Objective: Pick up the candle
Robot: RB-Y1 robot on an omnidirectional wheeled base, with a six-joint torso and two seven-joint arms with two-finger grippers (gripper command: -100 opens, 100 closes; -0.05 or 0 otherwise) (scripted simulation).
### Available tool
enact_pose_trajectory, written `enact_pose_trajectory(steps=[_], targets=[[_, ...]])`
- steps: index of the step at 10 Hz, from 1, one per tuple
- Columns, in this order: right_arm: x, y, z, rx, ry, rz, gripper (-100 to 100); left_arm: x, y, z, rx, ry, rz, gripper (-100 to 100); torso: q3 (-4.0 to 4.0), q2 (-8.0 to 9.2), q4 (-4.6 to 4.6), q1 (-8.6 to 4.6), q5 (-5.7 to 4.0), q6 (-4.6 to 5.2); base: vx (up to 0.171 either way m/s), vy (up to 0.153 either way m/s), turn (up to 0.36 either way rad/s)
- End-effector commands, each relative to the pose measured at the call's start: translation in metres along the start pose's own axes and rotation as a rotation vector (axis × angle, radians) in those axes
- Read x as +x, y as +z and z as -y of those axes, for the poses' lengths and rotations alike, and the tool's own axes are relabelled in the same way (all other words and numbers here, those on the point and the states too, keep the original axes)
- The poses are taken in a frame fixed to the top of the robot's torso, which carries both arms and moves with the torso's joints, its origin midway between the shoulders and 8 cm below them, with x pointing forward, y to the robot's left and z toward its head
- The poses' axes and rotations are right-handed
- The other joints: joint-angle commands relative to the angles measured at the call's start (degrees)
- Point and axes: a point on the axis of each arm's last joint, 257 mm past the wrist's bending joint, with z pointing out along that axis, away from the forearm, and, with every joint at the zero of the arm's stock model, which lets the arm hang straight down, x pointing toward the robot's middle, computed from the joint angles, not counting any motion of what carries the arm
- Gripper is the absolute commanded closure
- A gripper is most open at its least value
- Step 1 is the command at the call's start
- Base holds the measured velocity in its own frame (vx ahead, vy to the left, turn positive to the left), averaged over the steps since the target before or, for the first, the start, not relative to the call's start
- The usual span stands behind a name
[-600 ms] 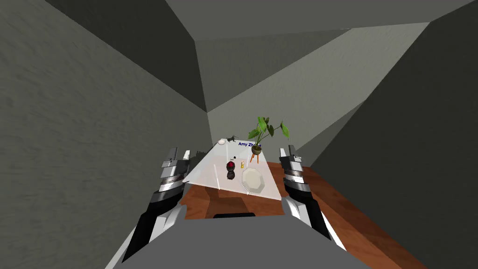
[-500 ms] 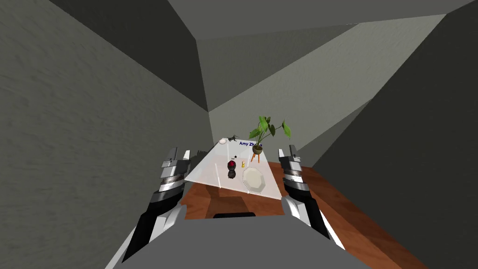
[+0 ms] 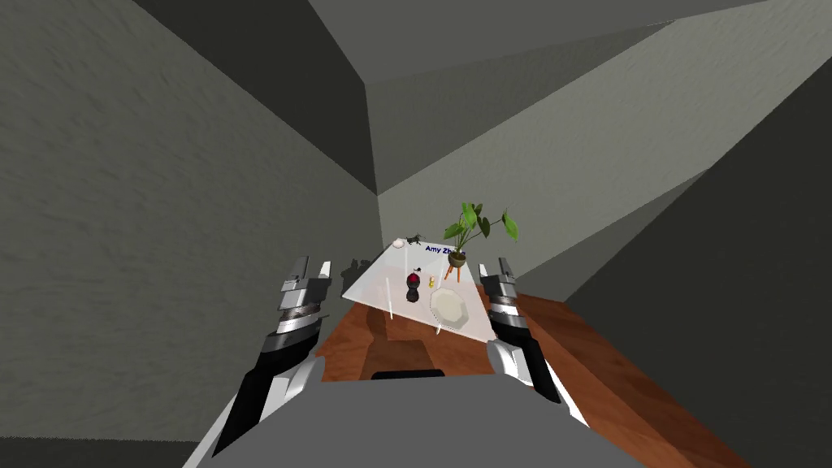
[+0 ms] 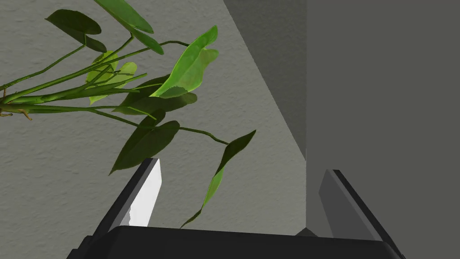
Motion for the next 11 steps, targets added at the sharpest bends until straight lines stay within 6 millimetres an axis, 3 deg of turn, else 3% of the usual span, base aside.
enact_pose_trajectory(steps=[1,11], targets=[[-0.004,0.0,0.009,0.017,0.038,0.007,-100,0.0,0.0,0.0,0.0,0.0,0.0,0,0.0,0.0,0.0,0.0,0.0,0.0,-0.029,0.009,0.105],[-0.05,-0.011,0.101,0.142,0.388,0.133,-100,0.0,0.0,0.0,0.0,0.0,0.0,0,-0.13,-0.21,-0.05,-0.09,-0.01,0.06,-0.018,0.006,0.167]])
